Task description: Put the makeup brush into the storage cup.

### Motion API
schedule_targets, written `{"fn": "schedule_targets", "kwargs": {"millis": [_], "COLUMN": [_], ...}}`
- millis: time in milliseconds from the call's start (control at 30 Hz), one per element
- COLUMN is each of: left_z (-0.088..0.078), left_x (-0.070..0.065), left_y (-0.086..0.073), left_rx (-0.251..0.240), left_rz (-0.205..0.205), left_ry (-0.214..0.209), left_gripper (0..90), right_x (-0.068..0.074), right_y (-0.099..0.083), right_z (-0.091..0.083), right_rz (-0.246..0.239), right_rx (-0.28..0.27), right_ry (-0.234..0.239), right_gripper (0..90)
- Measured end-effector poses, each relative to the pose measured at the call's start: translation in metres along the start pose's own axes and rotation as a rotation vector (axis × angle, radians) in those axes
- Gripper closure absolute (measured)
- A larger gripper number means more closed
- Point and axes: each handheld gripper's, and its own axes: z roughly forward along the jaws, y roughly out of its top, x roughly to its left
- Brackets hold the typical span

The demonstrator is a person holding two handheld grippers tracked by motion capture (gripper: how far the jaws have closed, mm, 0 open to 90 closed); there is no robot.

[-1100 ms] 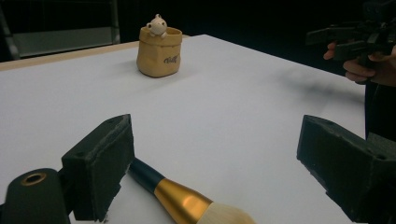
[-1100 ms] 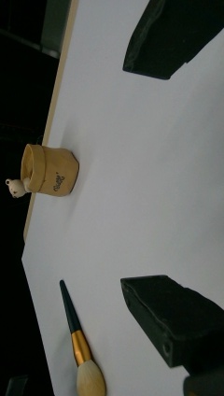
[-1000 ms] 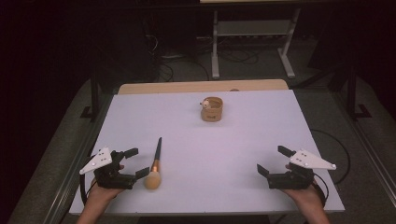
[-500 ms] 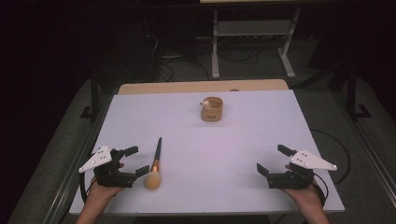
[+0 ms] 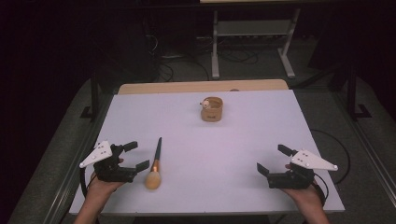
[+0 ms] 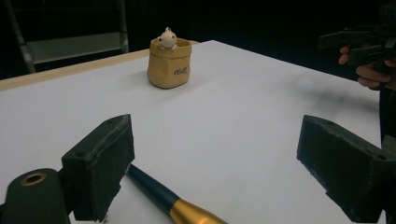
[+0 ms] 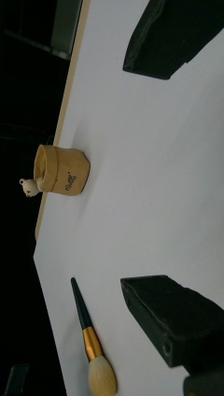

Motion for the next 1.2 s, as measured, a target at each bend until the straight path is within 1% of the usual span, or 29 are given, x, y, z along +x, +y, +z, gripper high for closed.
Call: {"fn": "schedule_targets", "kwargs": {"millis": [100, 133, 267, 300, 333, 400, 467, 600, 767, 833, 1033, 1200], "left_z": [0.002, 0.002, 0.005, 0.005, 0.006, 0.007, 0.007, 0.009, 0.012, 0.013, 0.017, 0.021], "left_x": [0.0, 0.0, 0.0, 0.0, 0.001, 0.002, 0.003, 0.005, 0.007, 0.008, 0.012, 0.013], "left_y": [0.003, 0.004, 0.007, 0.008, 0.009, 0.01, 0.011, 0.011, 0.011, 0.01, 0.011, 0.011], "left_rx": [0.004, -0.001, -0.002, 0.004, -0.001, -0.005, -0.01, -0.019, -0.015, -0.011, -0.014, -0.003], "left_rz": [0.008, 0.004, 0.01, 0.012, 0.012, 0.014, 0.006, -0.003, -0.005, -0.012, -0.011, -0.011], "left_ry": [-0.001, -0.003, -0.005, -0.003, -0.003, -0.004, -0.001, 0.002, 0.01, 0.011, 0.01, 0.015], "left_gripper": [10.7, 10.7, 10.7, 10.7, 10.7, 10.7, 10.7, 10.7, 10.7, 10.7, 10.8, 10.8], "right_x": [0.0, 0.0, 0.0, 0.0, 0.0, 0.001, 0.001, 0.002, 0.002, 0.002, 0.001, 0.001], "right_y": [0.001, 0.001, 0.001, 0.001, 0.001, 0.001, 0.002, 0.001, 0.001, 0.001, 0.001, 0.001], "right_z": [0.0, 0.0, 0.001, 0.001, 0.001, 0.002, 0.003, 0.004, 0.005, 0.005, 0.004, 0.005], "right_rz": [0.001, 0.0, -0.004, -0.003, -0.012, -0.012, -0.009, -0.008, -0.006, -0.005, -0.006, -0.006], "right_rx": [0.002, 0.001, 0.001, 0.0, -0.003, -0.003, 0.0, 0.003, 0.003, 0.003, 0.0, -0.002], "right_ry": [-0.003, -0.005, -0.004, -0.003, -0.003, 0.0, 0.0, 0.002, 0.003, 0.002, -0.005, -0.006], "right_gripper": [0.0, 0.0, 0.0, 0.0, 0.0, 0.0, 0.0, 0.0, 0.0, 0.0, 0.0, 0.0]}}
